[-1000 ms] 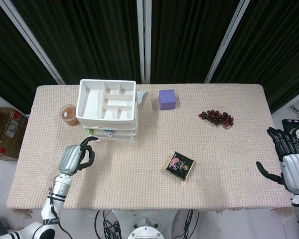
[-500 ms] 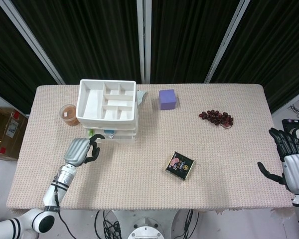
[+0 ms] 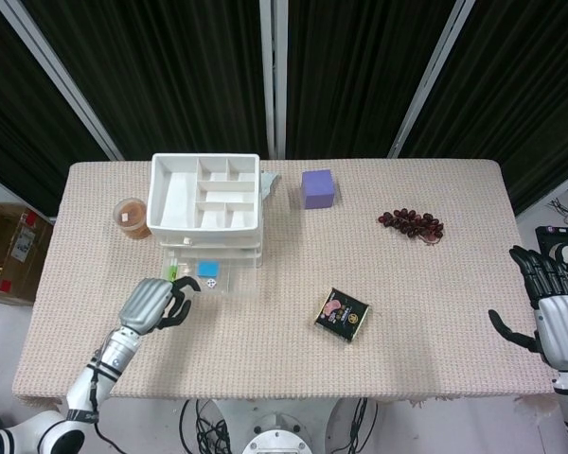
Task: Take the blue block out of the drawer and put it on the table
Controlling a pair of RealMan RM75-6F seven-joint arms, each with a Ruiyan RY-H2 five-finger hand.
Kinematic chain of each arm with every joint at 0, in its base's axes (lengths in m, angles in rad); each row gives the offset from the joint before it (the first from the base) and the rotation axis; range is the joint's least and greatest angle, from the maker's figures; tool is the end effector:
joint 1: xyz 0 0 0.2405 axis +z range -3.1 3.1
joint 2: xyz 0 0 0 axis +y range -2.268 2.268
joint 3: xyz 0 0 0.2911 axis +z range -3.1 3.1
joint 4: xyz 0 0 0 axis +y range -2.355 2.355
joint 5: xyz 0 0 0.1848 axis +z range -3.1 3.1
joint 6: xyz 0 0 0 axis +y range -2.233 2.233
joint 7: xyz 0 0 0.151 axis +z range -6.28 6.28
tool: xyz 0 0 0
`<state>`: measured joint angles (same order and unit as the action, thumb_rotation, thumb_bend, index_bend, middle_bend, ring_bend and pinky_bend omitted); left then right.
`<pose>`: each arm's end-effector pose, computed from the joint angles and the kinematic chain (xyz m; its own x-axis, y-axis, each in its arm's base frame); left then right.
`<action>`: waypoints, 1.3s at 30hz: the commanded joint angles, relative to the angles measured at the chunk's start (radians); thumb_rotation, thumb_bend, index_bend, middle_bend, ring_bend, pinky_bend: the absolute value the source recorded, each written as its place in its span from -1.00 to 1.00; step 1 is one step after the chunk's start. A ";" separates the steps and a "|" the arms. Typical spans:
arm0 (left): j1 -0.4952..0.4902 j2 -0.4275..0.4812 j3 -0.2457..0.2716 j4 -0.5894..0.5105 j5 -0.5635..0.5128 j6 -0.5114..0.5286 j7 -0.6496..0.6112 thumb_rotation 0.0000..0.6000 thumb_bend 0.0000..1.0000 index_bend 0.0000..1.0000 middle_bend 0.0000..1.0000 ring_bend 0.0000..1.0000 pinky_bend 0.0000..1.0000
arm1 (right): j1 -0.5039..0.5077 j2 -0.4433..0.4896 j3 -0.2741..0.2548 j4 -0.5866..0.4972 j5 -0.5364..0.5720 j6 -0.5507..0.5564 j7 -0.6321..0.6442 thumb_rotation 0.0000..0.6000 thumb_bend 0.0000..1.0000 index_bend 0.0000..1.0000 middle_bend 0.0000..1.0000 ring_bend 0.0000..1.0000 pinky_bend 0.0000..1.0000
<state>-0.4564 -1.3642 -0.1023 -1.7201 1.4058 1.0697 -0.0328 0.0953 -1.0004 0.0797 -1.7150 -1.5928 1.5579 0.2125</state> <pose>-0.2169 0.2806 0.0589 0.1204 0.3630 0.9240 0.9568 -0.2905 -0.0105 -0.2953 -0.1941 0.2369 0.2050 0.0773 0.9757 -0.9668 -0.1392 0.2142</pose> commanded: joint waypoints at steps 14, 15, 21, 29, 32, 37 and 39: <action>0.021 0.116 0.035 -0.115 0.029 0.047 0.027 1.00 -0.12 -0.47 0.41 0.78 1.00 | -0.012 0.009 -0.001 0.000 0.005 0.011 0.008 1.00 -0.55 -1.00 -0.88 -1.00 -1.00; 0.020 0.128 0.025 -0.121 0.036 0.060 0.028 1.00 -0.14 -0.46 0.41 0.78 1.00 | -0.013 0.010 -0.001 0.000 0.005 0.012 0.008 1.00 -0.55 -1.00 -0.88 -1.00 -1.00; -0.070 0.134 -0.045 -0.057 0.009 -0.011 0.084 1.00 -0.24 -0.32 0.50 0.80 1.00 | -0.008 0.014 0.004 -0.004 -0.011 0.019 0.007 1.00 -0.55 -1.00 -0.88 -1.00 -1.00; -0.182 0.079 -0.070 0.054 -0.090 -0.132 0.276 1.00 -0.42 -0.27 0.54 0.82 1.00 | -0.010 0.012 0.001 0.002 -0.002 0.013 0.012 1.00 -0.55 -1.00 -0.88 -1.00 -1.00; -0.202 0.055 -0.068 0.081 -0.115 -0.143 0.322 1.00 -0.47 -0.27 0.54 0.82 1.00 | -0.012 0.009 0.001 0.005 0.002 0.011 0.014 1.00 -0.55 -1.00 -0.88 -1.00 -1.00; -0.221 0.030 -0.059 0.089 -0.130 -0.146 0.361 1.00 -0.50 -0.26 0.56 0.83 1.00 | -0.012 0.008 0.000 0.006 0.006 0.007 0.012 1.00 -0.55 -1.00 -0.88 -1.00 -1.00; -0.229 0.026 -0.058 0.085 -0.142 -0.157 0.356 1.00 -0.50 -0.26 0.57 0.83 1.00 | -0.011 0.009 0.001 0.004 0.008 0.006 0.011 1.00 -0.55 -1.00 -0.88 -1.00 -1.00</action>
<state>-0.6806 -1.3358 -0.1616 -1.6333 1.2691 0.9182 0.3258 0.0840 -0.9914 0.0807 -1.7104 -1.5854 1.5640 0.2234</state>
